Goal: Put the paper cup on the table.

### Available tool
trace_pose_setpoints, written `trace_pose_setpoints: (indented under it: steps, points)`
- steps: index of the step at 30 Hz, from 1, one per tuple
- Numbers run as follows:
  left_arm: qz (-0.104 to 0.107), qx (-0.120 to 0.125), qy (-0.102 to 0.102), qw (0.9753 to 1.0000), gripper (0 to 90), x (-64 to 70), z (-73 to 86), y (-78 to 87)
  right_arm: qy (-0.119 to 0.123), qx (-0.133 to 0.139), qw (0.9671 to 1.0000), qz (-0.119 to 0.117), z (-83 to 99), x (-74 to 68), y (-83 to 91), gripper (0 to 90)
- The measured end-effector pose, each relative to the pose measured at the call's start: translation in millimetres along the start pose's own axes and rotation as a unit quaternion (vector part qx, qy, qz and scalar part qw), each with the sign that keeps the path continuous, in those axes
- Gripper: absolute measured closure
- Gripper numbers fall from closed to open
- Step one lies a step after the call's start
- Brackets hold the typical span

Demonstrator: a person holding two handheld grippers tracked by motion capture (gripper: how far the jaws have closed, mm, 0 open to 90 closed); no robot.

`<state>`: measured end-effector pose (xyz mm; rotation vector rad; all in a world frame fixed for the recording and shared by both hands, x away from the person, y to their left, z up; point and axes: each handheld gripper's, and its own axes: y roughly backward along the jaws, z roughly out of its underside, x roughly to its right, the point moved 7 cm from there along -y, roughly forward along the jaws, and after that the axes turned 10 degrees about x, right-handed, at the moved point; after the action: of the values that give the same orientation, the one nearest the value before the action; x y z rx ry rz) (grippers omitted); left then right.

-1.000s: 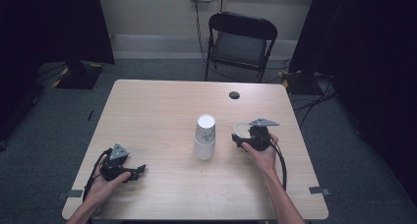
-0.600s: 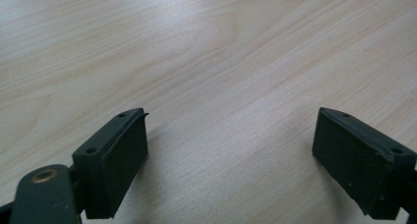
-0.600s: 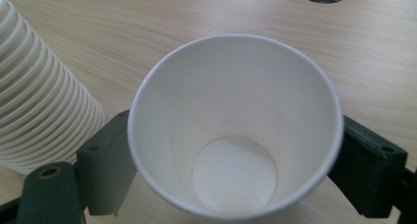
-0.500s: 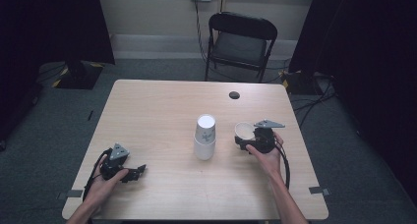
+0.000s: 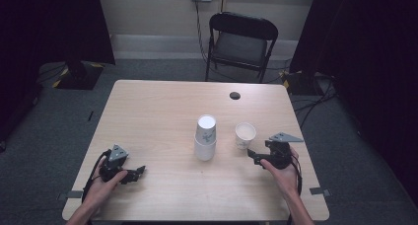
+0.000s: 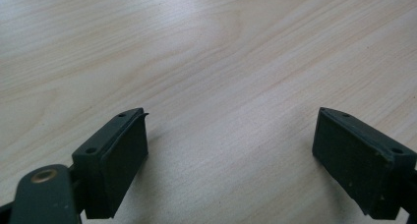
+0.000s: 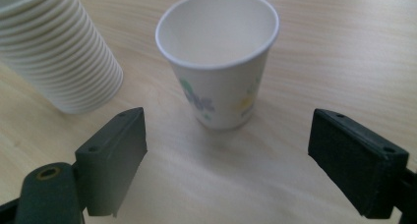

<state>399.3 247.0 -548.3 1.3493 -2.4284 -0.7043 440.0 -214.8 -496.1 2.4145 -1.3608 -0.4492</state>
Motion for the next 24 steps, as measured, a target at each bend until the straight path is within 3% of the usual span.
trace_pose_setpoints:
  steps: [5, 8, 11, 15, 19, 24]
  points:
    - [-0.003, -0.001, 0.0, 1.0, 13.0, -0.9, 0.6, 1.0, -0.014, -0.009, 0.9999, -0.002, 16.5, 1.8, 20.0, 14.9]
    - [-0.004, 0.0, 0.001, 1.0, 13.0, -1.0, 0.7, 1.1, -0.01, -0.018, 0.9998, 0.008, 23.1, 3.9, 25.7, 15.1]
    - [-0.004, 0.0, 0.002, 1.0, 12.7, -0.9, 0.6, 1.0, 0.006, -0.059, 0.9981, 0.017, 40.6, 8.5, 29.4, 16.1]
    - [-0.005, 0.0, 0.002, 1.0, 12.7, -0.9, 0.6, 0.9, 0.009, -0.078, 0.9962, 0.036, 54.9, 14.6, 31.8, 16.3]
    - [-0.005, 0.0, 0.002, 1.0, 12.7, -1.0, 0.6, 0.9, 0.015, -0.089, 0.9945, 0.052, 64.7, 14.4, 31.7, 17.2]
    - [-0.007, -0.002, 0.003, 1.0, 11.5, -1.4, 0.7, 0.7, 0.029, -0.071, 0.9949, 0.064, 68.1, 10.4, 28.9, 12.8]
